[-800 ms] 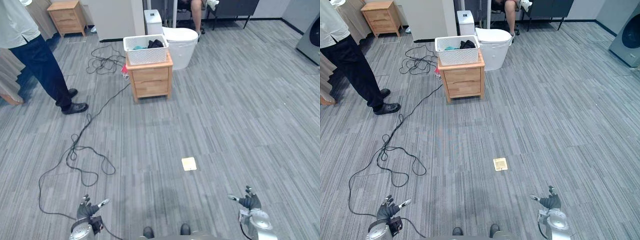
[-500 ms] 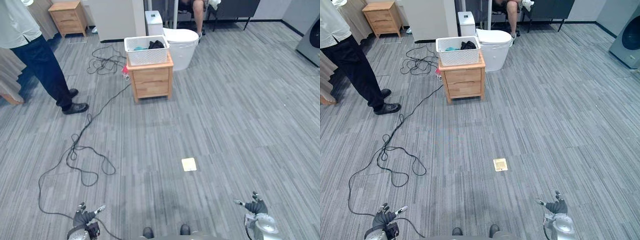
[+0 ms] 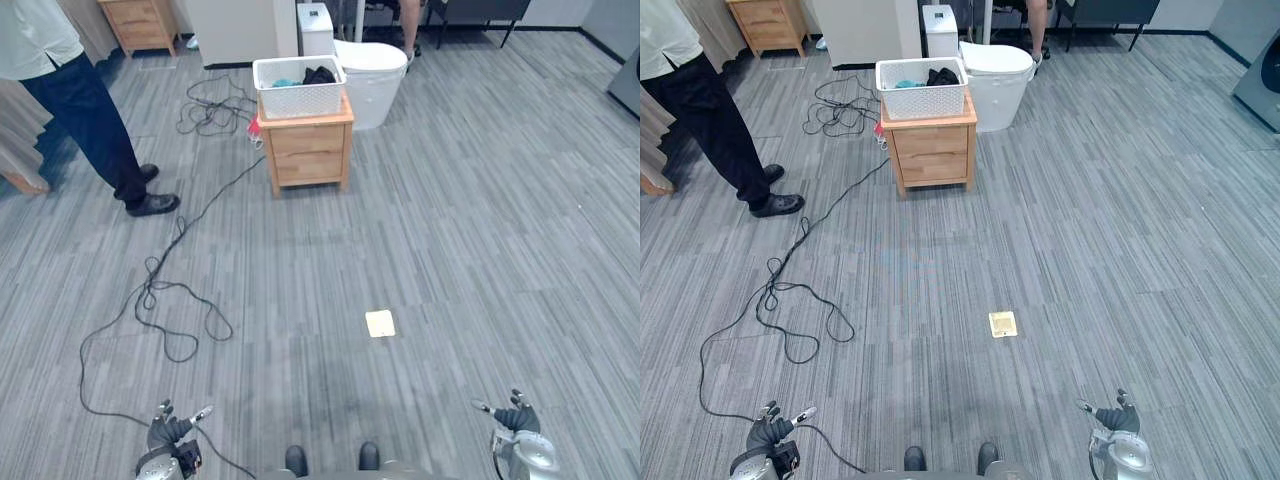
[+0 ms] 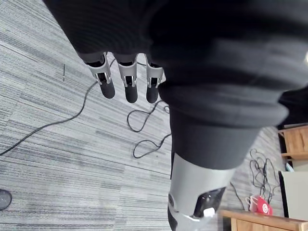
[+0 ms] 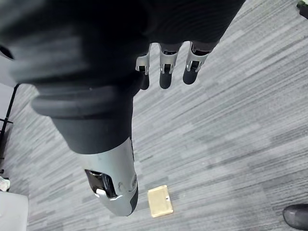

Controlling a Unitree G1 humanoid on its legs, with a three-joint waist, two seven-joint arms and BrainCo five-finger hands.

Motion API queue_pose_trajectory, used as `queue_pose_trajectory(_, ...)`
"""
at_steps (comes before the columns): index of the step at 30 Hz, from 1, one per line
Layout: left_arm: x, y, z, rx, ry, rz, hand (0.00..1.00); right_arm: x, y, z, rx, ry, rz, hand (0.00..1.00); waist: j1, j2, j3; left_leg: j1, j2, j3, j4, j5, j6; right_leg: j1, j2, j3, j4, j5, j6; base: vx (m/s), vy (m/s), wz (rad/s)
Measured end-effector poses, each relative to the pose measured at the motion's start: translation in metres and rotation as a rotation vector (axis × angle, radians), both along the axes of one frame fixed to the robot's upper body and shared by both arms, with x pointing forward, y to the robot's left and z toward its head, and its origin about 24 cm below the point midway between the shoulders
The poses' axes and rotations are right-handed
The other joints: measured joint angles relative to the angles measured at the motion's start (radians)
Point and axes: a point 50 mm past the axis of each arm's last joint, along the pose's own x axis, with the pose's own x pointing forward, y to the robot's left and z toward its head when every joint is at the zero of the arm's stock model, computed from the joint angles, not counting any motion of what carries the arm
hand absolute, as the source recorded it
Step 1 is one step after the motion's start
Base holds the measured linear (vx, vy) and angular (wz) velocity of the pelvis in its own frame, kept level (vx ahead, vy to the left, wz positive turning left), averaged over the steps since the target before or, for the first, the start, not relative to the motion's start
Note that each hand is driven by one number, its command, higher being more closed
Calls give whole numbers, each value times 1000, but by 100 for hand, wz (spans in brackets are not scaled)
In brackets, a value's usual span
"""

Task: Pick up the laundry basket with both hands and put the clothes into the washing machine.

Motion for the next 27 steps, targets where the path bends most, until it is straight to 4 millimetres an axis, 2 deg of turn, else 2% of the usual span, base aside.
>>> queue_pose_trajectory(2,5,0,4,5,-25,-1,0,2,2,0,20,-17,-25,0,8,-2,1,-11,0,6,0,-3,2,-13,0,5,0,-1,0,21,-6,-9)
queue_pose_trajectory(4,10,-3,7,-2,-64,10,0,2,3,-1,34,-28,-60,0,26,-7,4,-37,3,31,49,-48,3,-42,-4,26,32,-23,0,48,20,-24)
queue_pose_trajectory(5,10,-4,8,-11,-79,25,0,3,4,-1,47,-42,-75,0,29,-7,5,-59,5,39,89,-75,6,-67,-10,30,73,-47,5,81,36,-21)
queue_pose_trajectory(6,9,-8,8,-15,-85,32,0,6,6,0,61,-54,-83,0,31,-7,6,-85,7,56,152,-125,13,-106,-23,36,160,-106,23,82,30,-13)
queue_pose_trajectory(7,8,-10,8,-20,-89,34,0,6,7,-1,66,-56,-85,0,30,-10,7,-91,6,65,183,-148,16,-128,-33,41,211,-137,33,116,47,-18)
queue_pose_trajectory(8,9,-12,9,-27,-98,35,0,6,10,-2,75,-55,-83,0,30,-16,13,-97,4,78,229,-195,23,-161,-48,50,314,-179,42,113,54,-34)
queue_pose_trajectory(9,11,-15,8,-33,-100,23,0,6,14,-4,90,-56,-88,0,43,-9,23,-97,9,81,262,-232,30,-209,-60,41,445,-194,57,107,73,-31)
queue_pose_trajectory(10,11,-17,8,-36,-98,16,0,7,16,-4,96,-59,-83,0,45,-4,29,-92,11,81,274,-246,32,-240,-71,21,525,-194,57,190,122,-17)
queue_pose_trajectory(11,19,-21,12,-28,-116,-18,0,6,21,-6,107,-52,-71,0,45,-11,47,-59,6,76,278,-268,46,-306,-105,-9,716,-175,55,230,111,6)
queue_pose_trajectory(12,26,-23,15,-18,-135,-53,0,2,28,-10,124,-37,-64,0,43,-6,61,-22,3,65,276,-285,58,-379,-121,-35,852,-198,47,352,115,8)
queue_pose_trajectory(14,29,-24,17,-13,-144,-70,0,4,33,-11,134,-34,-44,0,38,-10,59,9,9,51,265,-302,48,-429,-123,-80,855,-231,20,335,62,13)
queue_pose_trajectory(15,35,-24,18,-17,-161,-68,0,7,34,-10,134,-42,-35,0,25,-12,61,32,12,34,243,-309,45,-466,-121,-128,793,-233,19,549,18,37)
queue_pose_trajectory(16,44,-25,20,-26,-181,-68,0,12,33,-7,128,-53,-30,0,13,-3,69,60,26,18,213,-307,44,-498,-104,-182,672,-219,5,590,-13,51)
queue_pose_trajectory(17,53,-28,22,-37,-199,-69,0,17,30,-5,116,-61,-17,0,5,19,91,93,52,10,191,-307,41,-502,-78,-226,541,-178,-16,669,-45,55)
queue_pose_trajectory(18,61,-30,24,-42,-219,-72,0,21,27,-2,106,-71,-12,0,-7,18,110,127,66,-6,176,-298,25,-502,-43,-255,404,-108,-19,489,-47,54)
queue_pose_trajectory(19,65,-29,27,-36,-233,-75,0,21,26,-1,99,-72,-11,0,-15,16,120,157,64,-16,172,-291,-7,-525,-20,-253,275,-17,-34,651,-84,45)
queue_pose_trajectory(20,66,-27,27,-32,-233,-76,0,21,25,-1,97,-75,-10,0,-19,4,118,176,63,-20,173,-296,-27,-532,-7,-248,234,24,-47,698,-148,46)
queue_pose_trajectory(21,62,-25,26,-28,-221,-77,0,16,24,-1,88,-68,-6,0,-25,-14,107,226,55,-31,176,-313,-56,-530,4,-240,193,98,-117,886,-197,25)
queue_pose_trajectory(22,62,-31,22,-51,-214,-69,0,18,20,2,74,-75,1,0,-26,17,106,237,90,-20,230,-314,-99,-547,29,-234,291,137,-207,751,-187,11)
queue_pose_trajectory(23,62,-32,21,-54,-211,-69,0,23,23,4,78,-90,10,0,-25,24,103,210,107,0,290,-289,-145,-550,28,-238,328,103,-217,732,-218,-16)
queue_pose_trajectory(24,62,-34,19,-67,-207,-63,0,26,28,5,88,-109,19,0,-18,26,108,146,128,10,475,-198,-209,-529,35,-227,374,37,-228,724,-254,-33)
queue_pose_trajectory(25,57,-39,15,-90,-202,-36,0,29,32,7,87,-121,37,0,-1,34,114,57,175,12,757,-64,-235,-445,63,-203,363,-7,-227,731,-247,-34)
queue_pose_trajectory(26,54,-41,14,-97,-198,-27,0,30,34,8,88,-128,44,0,1,39,115,13,206,25,903,-66,-232,-394,78,-195,347,-22,-219,729,-196,-38)
queue_pose_trajectory(27,52,-43,12,-105,-194,-24,0,32,35,11,88,-146,43,0,16,43,117,-60,273,70,1125,-81,-207,-291,105,-187,310,-36,-216,678,-148,-27)
